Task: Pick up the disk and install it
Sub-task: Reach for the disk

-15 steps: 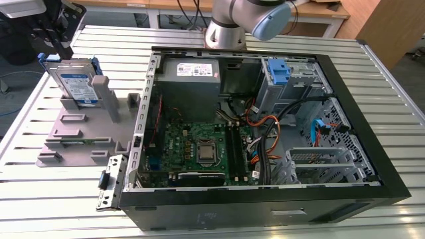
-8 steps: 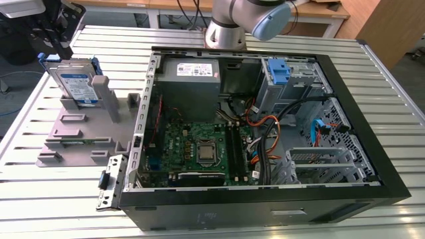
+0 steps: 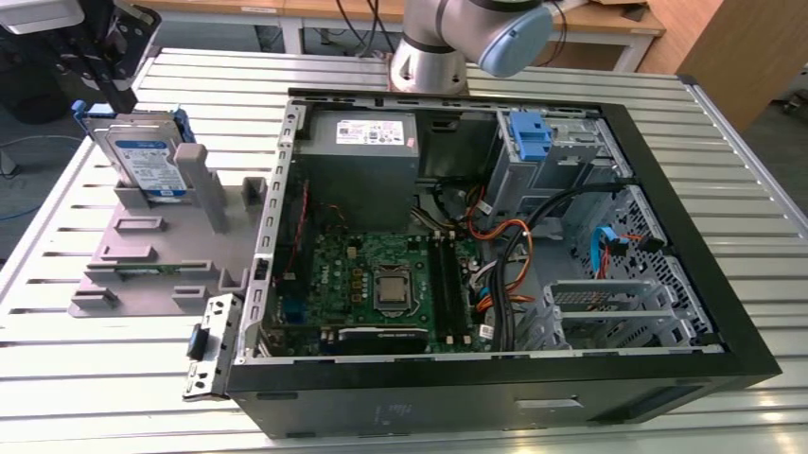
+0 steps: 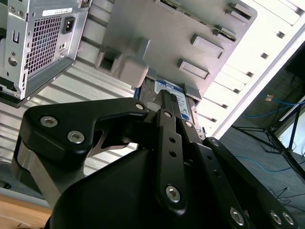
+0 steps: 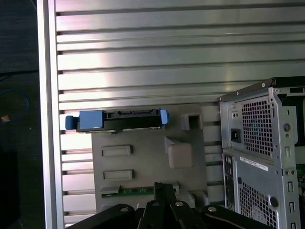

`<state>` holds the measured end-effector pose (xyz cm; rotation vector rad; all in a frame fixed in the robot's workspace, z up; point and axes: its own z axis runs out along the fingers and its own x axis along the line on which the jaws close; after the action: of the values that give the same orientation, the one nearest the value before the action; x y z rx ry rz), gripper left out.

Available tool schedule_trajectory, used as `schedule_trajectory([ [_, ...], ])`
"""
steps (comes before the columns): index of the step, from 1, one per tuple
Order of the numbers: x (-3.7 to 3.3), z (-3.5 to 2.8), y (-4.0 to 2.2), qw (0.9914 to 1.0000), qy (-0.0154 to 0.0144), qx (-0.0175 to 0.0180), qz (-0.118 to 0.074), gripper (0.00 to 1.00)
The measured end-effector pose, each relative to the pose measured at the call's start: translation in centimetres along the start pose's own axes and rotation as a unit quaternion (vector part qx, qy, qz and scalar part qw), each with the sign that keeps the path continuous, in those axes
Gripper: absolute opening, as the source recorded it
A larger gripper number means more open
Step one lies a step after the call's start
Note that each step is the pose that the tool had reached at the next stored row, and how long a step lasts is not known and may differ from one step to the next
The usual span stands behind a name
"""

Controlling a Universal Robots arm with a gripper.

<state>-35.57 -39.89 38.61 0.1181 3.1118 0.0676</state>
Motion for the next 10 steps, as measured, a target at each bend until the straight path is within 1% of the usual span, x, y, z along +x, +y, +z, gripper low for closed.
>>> schedule_trajectory([
  [4, 0.42, 0.00, -0.03, 1.00000, 0.0000, 0.0000, 0.000, 0.11],
  [10, 1.40, 0.00, -0.11, 1.00000, 0.0000, 0.0000, 0.000, 0.11],
])
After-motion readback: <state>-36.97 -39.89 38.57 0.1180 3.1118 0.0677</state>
